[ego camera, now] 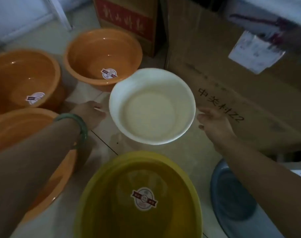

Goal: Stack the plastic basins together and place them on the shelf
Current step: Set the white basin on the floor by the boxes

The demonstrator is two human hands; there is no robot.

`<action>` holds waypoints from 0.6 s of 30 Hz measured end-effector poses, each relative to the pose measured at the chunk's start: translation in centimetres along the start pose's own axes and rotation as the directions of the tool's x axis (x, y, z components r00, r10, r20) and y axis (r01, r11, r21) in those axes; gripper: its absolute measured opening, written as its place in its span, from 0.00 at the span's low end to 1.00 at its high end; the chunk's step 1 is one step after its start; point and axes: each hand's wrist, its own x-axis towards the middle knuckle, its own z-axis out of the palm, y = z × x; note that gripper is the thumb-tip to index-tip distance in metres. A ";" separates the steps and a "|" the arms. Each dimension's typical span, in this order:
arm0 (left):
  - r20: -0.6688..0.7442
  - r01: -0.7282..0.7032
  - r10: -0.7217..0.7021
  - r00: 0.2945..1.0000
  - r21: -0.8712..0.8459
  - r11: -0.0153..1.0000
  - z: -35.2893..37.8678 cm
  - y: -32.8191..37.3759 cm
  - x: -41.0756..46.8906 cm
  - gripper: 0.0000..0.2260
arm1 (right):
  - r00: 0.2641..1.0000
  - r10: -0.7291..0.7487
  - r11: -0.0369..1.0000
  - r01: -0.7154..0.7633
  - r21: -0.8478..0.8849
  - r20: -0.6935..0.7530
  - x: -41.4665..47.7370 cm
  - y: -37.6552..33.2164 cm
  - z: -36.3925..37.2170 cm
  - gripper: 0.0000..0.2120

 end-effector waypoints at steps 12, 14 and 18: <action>0.023 0.023 -0.017 1.000 -0.280 0.960 5.6 0.4 3.1 0.17 | 0.991 0.127 0.975 -0.130 0.179 0.030 5.3 2.4 3.4 0.10; 0.039 0.002 0.009 0.999 -0.271 0.962 5.9 0.5 2.8 0.17 | 0.990 0.134 0.972 -0.139 0.190 0.035 4.7 2.8 2.6 0.06; 0.082 -0.040 0.066 0.994 -0.283 0.958 6.9 0.9 1.7 0.16 | 0.989 0.137 0.967 -0.144 0.209 0.047 3.6 4.1 0.9 0.13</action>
